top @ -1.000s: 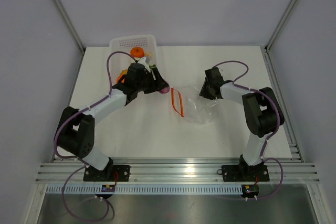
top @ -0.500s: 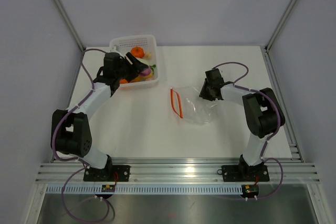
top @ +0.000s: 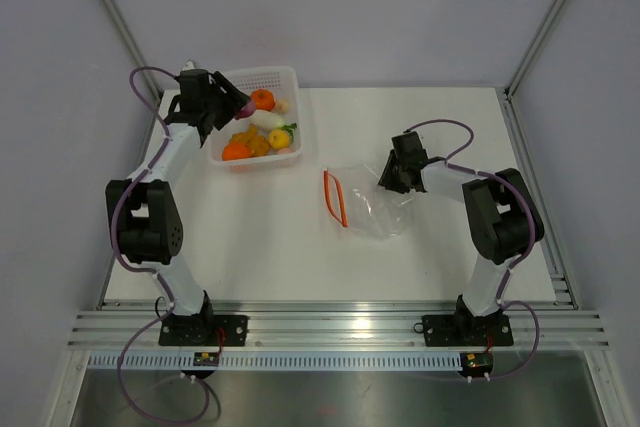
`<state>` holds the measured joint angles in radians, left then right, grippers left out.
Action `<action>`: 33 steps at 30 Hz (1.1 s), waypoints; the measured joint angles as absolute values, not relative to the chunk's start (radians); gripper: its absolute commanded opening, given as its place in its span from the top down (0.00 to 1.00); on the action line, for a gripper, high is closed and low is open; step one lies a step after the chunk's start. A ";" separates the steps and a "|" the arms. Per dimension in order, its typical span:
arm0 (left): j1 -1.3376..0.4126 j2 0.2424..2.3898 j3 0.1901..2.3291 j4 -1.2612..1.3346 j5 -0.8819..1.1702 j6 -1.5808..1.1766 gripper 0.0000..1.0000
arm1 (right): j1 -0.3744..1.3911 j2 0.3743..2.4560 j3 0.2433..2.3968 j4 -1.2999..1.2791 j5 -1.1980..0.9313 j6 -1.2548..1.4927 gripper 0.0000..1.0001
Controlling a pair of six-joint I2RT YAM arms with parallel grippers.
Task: Open the zip-top bag and remove the fake food
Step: Place the fake vegetable in the bin, then reset both arms
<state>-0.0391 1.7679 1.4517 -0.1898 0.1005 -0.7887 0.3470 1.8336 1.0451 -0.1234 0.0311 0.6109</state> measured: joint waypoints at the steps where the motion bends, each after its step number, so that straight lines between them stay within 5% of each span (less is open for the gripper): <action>1: -0.040 1.776 1.454 -0.197 0.096 -0.783 0.45 | 0.347 1.832 1.044 -0.123 0.031 0.611 0.65; 3: -0.041 1.785 1.454 -0.210 0.088 -0.776 0.41 | 0.347 1.831 1.043 -0.123 0.030 0.611 0.65; 7: -0.041 1.802 1.454 -0.237 0.075 -0.765 0.11 | 0.347 1.828 1.039 -0.123 0.019 0.611 0.65; 10: -0.041 1.803 1.448 -0.232 0.074 -0.757 0.03 | 0.347 1.824 1.035 -0.124 0.014 0.611 0.65; 22: -0.054 1.672 1.352 -0.250 0.058 -0.725 0.01 | 0.347 1.768 1.018 -0.124 0.013 0.612 0.46; 28: -0.170 1.478 1.257 -0.255 0.030 -0.726 0.01 | 0.347 1.724 1.004 -0.124 -0.006 0.609 0.23; 30: -0.217 1.402 1.196 -0.254 0.028 -0.732 0.01 | 0.347 1.692 0.990 -0.127 -0.004 0.608 0.01; 33: -0.270 1.283 1.088 -0.249 0.014 -0.738 0.01 | 0.353 1.605 0.959 -0.138 0.020 0.591 0.01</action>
<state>-0.2703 1.2827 1.0882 -0.2493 0.0143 -0.7380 0.3527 1.6054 0.9588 -0.1375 0.0196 0.5915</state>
